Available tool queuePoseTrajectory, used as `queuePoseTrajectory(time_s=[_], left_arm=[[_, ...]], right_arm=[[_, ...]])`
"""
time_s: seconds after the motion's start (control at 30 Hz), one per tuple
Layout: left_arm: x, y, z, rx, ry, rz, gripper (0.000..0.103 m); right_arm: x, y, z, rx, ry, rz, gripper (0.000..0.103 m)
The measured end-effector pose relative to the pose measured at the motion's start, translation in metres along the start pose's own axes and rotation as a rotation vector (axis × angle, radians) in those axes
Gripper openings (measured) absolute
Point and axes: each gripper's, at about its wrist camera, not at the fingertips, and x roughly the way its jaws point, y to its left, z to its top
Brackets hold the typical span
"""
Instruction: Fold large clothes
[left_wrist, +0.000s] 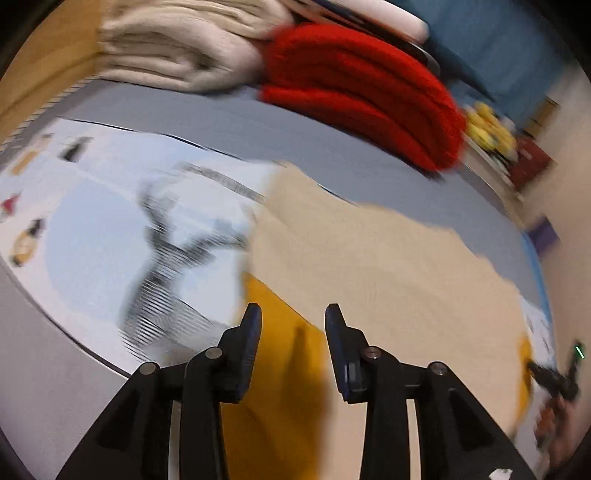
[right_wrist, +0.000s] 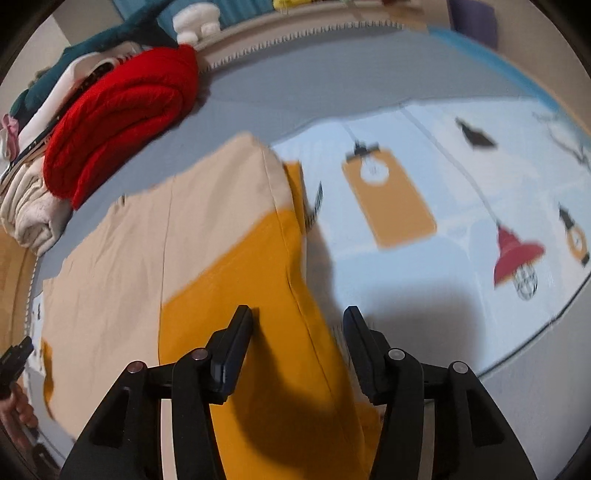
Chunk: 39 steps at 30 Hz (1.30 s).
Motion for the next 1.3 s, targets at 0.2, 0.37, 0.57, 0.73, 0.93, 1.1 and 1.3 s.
queuePoseTrajectory(time_s=[0.2,0.37,0.57,0.73,0.93,1.1,1.3], left_arm=[[0.037,-0.020,-0.045,0.203,0.177,0.035,0.032],[0.033,-0.009,-0.044,0.208,0.180,0.270,0.011],[-0.008,-0.058,-0.043,0.256,0.111,0.065,0.011],[0.001,-0.125,-0.088,0.413,0.147,-0.056,0.011],[0.020,-0.155,-0.123,0.498,0.206,-0.034,0.012],[0.028,-0.152,-0.123,0.501,0.228,0.021,0.012],[0.033,-0.141,-0.116,0.482,0.238,0.042,0.012]], right_arm=[[0.000,0.000,-0.014,-0.069,0.037,0.001,0.016],[-0.002,-0.001,-0.017,-0.055,0.023,-0.032,0.010],[-0.035,0.024,-0.010,-0.128,-0.092,-0.216,0.020],[-0.070,0.066,-0.023,-0.218,-0.237,-0.164,0.023],[-0.048,0.169,-0.083,-0.460,-0.109,0.223,0.024],[-0.007,0.218,-0.137,-0.695,0.027,0.167,0.024],[0.000,0.200,-0.126,-0.620,0.058,0.131,0.024]])
